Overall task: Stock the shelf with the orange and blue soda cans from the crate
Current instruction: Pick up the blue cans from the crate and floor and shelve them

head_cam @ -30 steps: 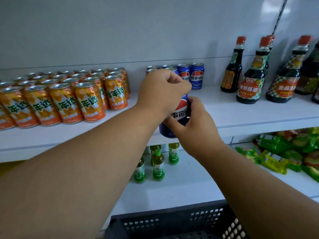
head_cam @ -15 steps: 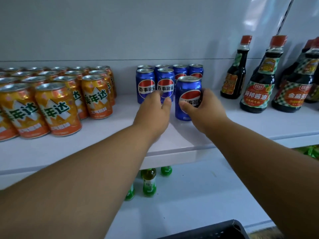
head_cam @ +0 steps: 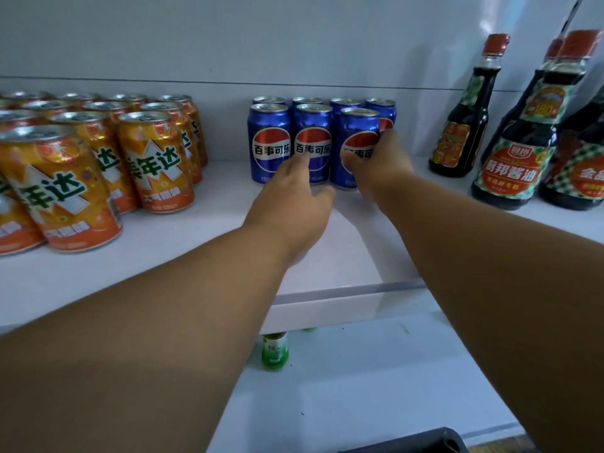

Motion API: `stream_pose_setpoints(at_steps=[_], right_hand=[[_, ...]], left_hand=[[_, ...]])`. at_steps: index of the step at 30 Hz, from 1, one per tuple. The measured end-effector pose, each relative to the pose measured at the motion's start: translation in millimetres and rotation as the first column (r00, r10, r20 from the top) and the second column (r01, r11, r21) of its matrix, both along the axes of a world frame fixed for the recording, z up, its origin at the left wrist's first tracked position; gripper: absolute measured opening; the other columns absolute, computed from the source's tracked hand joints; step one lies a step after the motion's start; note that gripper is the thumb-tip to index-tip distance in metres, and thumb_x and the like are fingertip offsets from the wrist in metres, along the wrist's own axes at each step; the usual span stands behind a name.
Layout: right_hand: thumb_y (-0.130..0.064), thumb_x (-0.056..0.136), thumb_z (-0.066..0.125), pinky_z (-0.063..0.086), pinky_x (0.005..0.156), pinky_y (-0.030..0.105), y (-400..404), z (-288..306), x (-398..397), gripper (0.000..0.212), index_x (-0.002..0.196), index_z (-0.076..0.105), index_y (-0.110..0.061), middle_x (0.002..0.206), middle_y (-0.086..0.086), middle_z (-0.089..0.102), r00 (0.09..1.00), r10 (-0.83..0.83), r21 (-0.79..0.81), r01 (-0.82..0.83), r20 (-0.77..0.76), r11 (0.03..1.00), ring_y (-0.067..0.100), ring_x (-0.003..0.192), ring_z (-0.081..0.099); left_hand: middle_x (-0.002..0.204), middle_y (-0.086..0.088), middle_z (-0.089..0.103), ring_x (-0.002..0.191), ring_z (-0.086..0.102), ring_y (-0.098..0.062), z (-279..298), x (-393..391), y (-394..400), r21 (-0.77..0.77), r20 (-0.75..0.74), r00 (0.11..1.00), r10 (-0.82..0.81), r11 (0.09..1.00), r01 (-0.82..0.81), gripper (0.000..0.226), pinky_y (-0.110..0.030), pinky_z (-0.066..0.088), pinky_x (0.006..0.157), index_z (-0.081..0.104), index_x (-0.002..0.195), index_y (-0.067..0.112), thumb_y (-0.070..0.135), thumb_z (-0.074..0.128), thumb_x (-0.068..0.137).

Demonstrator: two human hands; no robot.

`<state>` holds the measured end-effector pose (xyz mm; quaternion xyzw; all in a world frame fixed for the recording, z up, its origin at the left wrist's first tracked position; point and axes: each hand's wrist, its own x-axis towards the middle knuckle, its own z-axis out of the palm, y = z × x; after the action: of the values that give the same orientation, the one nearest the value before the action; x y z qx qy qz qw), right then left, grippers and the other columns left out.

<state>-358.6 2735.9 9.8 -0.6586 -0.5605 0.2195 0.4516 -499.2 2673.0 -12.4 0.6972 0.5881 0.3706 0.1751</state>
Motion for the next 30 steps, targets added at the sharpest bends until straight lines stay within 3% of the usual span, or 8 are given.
stream_pose_setpoints(at_steps=[8,12,20,26,30], right_hand=[[-0.036,0.081,0.080,0.049,0.099,0.039,15,0,-2,0.065,0.131,0.044,-0.014,0.132,0.006,0.058,0.996,-0.079,0.056,0.077,0.043,0.995,0.025,0.121,0.057],[-0.037,0.083,0.077,0.047,0.098,0.037,19,-2,-5,0.066,0.135,0.043,-0.014,0.136,0.006,0.057,0.993,-0.087,0.052,0.083,0.082,0.995,0.025,0.125,0.055],[-0.033,0.086,0.076,0.046,0.102,0.039,24,-3,-8,0.063,0.136,0.043,-0.016,0.137,0.006,0.056,0.996,-0.083,0.051,0.082,0.019,0.995,0.026,0.126,0.054],[-0.040,0.086,0.073,0.046,0.096,0.036,18,-6,-10,0.063,0.135,0.045,-0.013,0.136,0.008,0.055,0.989,-0.121,0.036,0.118,0.085,0.992,0.027,0.122,0.056],[-0.040,0.086,0.073,0.051,0.089,0.033,-5,-5,-11,0.059,0.133,0.047,-0.016,0.129,0.005,0.058,0.983,-0.132,0.103,0.119,0.127,0.988,0.023,0.113,0.060]], left_hand=[[0.158,0.004,0.029,0.141,0.031,-0.018,1,0,0,-0.010,0.066,0.998,0.007,1.000,-0.006,0.062,-0.025,0.026,0.102,0.026,0.154,0.024,0.033,0.051,0.098],[0.158,0.004,0.029,0.140,0.032,-0.019,3,1,-2,-0.035,0.076,0.997,0.003,0.999,0.000,0.065,-0.027,0.029,0.101,0.025,0.154,0.025,0.031,0.052,0.096],[0.156,0.001,0.031,0.139,0.034,-0.022,4,0,-4,-0.046,0.046,0.999,0.015,0.999,-0.013,0.065,-0.032,0.032,0.104,0.028,0.152,0.022,0.033,0.053,0.093],[0.152,0.001,0.037,0.134,0.039,-0.023,3,0,0,-0.023,0.049,0.998,0.027,0.999,-0.026,0.062,-0.032,0.035,0.100,0.033,0.150,0.022,0.032,0.053,0.092],[0.148,0.000,0.043,0.129,0.045,-0.024,5,-2,-4,0.035,0.092,0.995,0.034,0.999,-0.037,0.056,-0.030,0.038,0.095,0.038,0.147,0.023,0.018,0.052,0.093]])
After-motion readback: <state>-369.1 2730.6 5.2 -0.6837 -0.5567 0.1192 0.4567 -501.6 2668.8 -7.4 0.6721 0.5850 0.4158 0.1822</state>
